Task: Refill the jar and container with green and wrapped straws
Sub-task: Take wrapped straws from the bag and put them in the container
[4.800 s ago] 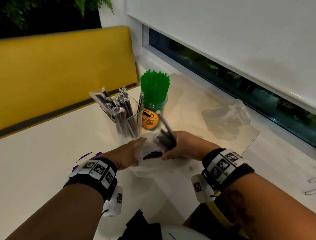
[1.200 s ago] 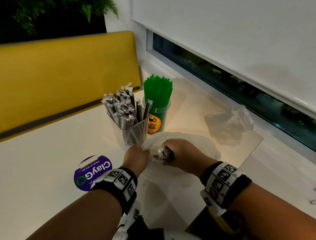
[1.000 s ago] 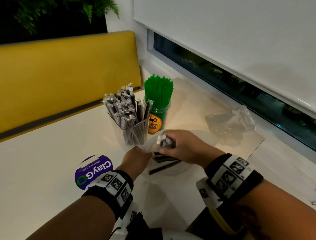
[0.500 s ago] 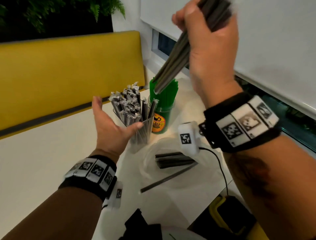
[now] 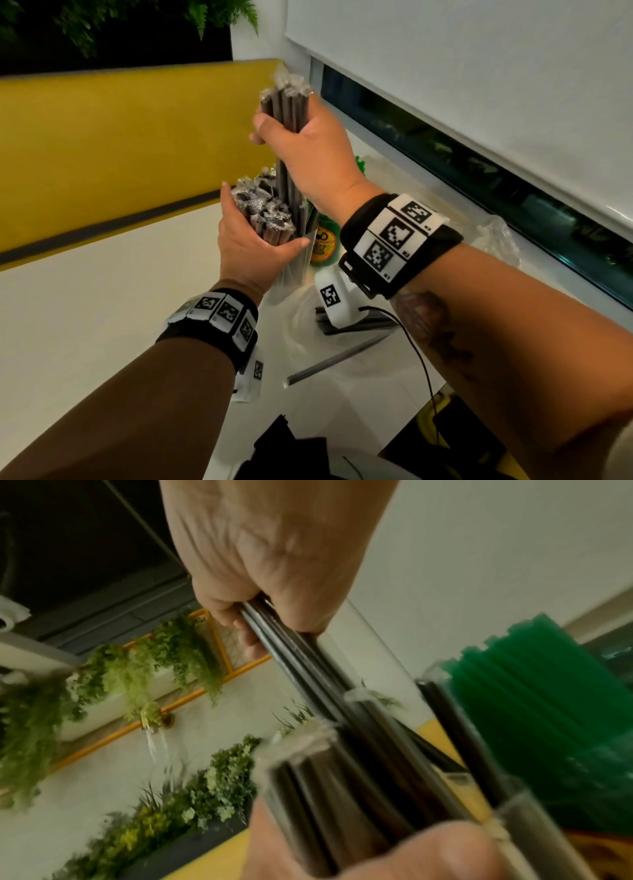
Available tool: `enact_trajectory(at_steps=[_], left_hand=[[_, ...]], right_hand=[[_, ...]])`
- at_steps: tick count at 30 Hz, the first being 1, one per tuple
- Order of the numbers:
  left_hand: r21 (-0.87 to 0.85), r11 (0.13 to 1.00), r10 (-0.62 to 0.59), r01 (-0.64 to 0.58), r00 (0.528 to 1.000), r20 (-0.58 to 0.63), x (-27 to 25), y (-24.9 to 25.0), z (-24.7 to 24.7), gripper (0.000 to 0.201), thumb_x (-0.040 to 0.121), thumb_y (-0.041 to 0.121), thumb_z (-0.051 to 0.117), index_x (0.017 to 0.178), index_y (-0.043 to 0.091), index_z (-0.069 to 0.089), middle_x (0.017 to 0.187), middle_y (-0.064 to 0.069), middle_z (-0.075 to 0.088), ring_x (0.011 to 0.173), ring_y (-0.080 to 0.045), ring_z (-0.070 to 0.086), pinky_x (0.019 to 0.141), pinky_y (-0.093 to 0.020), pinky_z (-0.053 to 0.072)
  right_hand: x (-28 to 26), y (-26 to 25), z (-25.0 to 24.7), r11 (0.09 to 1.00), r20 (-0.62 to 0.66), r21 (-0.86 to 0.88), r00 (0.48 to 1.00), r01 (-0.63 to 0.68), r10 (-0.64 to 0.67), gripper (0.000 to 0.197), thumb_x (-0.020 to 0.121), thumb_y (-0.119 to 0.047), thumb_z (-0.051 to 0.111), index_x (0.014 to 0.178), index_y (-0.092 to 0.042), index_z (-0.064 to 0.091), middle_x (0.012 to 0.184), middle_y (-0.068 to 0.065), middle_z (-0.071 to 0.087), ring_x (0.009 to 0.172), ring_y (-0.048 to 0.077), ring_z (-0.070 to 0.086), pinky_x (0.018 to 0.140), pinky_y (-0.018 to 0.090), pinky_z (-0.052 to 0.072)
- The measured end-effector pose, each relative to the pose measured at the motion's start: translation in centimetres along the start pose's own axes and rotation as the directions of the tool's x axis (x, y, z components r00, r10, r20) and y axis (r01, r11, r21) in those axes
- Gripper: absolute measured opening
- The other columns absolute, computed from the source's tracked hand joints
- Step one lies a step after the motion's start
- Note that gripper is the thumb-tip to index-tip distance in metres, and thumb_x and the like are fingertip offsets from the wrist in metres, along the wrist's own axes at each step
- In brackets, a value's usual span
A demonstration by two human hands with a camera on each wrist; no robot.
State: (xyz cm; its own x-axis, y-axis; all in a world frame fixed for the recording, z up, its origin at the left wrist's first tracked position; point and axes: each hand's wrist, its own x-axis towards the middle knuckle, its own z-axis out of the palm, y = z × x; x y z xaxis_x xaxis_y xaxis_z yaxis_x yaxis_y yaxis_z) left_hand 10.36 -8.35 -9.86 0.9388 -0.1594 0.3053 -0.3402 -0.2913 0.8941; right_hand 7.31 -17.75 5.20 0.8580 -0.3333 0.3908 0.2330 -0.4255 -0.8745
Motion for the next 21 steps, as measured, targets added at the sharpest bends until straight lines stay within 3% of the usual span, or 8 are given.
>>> enact_trajectory(at_steps=[2,5,8,13,18,21], left_hand=[[0.004,1.0,0.01,-0.01,1.0,-0.004,0.0,-0.2,-0.1,0.141,0.051,0.045,0.092,0.157,0.013,0.003,0.153,-0.009,0.036,0.143,-0.021,0.033,0.12,-0.039,0.029],[0.021,1.0,0.0,0.0,1.0,0.004,0.1,-0.4,0.0,0.139,0.053,0.046,0.091,0.156,0.015,0.004,0.153,-0.009,0.036,0.143,-0.022,0.033,0.119,-0.045,0.031],[-0.01,1.0,-0.012,0.013,1.0,0.011,0.4,-0.8,0.1,0.139,0.049,0.055,0.089,0.155,0.025,0.004,0.151,-0.006,0.039,0.141,-0.021,0.037,0.116,-0.047,0.036],[0.015,1.0,-0.008,0.008,1.0,0.011,0.3,-0.9,0.1,0.14,0.049,0.055,0.087,0.156,0.02,0.004,0.151,-0.007,0.039,0.141,-0.021,0.036,0.117,-0.045,0.034],[0.015,1.0,0.004,-0.004,1.0,0.009,0.3,-0.8,0.2,0.139,0.049,0.055,0.086,0.156,0.018,0.005,0.15,-0.005,0.039,0.141,-0.02,0.035,0.118,-0.044,0.033],[0.002,1.0,-0.002,0.002,1.0,0.006,0.5,-1.0,0.2,0.138,0.047,0.056,0.088,0.155,0.021,0.009,0.147,-0.003,0.044,0.139,-0.019,0.039,0.116,-0.045,0.036]], right_hand=[[-0.2,1.2,0.0,0.996,-0.039,0.042,0.996,-0.075,0.077,0.008,0.091,-0.027,0.065,0.095,-0.022,0.062,0.091,0.008,0.072,0.09,0.024,0.069,0.084,0.037,0.055],[-0.5,3.3,-0.1,0.977,-0.105,0.106,0.975,-0.183,0.195,0.01,0.084,-0.029,0.069,0.091,-0.028,0.061,0.086,0.002,0.071,0.092,0.025,0.07,0.093,0.049,0.053],[-0.6,4.6,-0.3,0.959,-0.105,0.144,0.959,-0.245,0.261,0.018,0.077,-0.032,0.072,0.09,-0.028,0.061,0.081,-0.004,0.071,0.093,0.025,0.071,0.096,0.052,0.051],[-0.3,2.1,-1.3,0.97,-0.058,0.172,0.981,-0.171,0.184,0.014,0.083,-0.022,0.071,0.095,-0.024,0.063,0.095,0.004,0.072,0.097,0.024,0.069,0.097,0.052,0.051],[1.0,-0.6,-2.1,0.961,-0.157,0.274,0.984,-0.038,0.084,0.021,0.078,-0.009,0.073,0.096,-0.01,0.064,0.081,0.014,0.061,0.074,0.029,0.06,0.085,0.061,0.053],[1.1,-1.7,-2.4,0.946,-0.16,0.323,0.986,0.001,0.053,0.017,0.08,-0.007,0.074,0.094,-0.012,0.063,0.088,0.019,0.063,0.089,0.046,0.064,0.086,0.06,0.054]])
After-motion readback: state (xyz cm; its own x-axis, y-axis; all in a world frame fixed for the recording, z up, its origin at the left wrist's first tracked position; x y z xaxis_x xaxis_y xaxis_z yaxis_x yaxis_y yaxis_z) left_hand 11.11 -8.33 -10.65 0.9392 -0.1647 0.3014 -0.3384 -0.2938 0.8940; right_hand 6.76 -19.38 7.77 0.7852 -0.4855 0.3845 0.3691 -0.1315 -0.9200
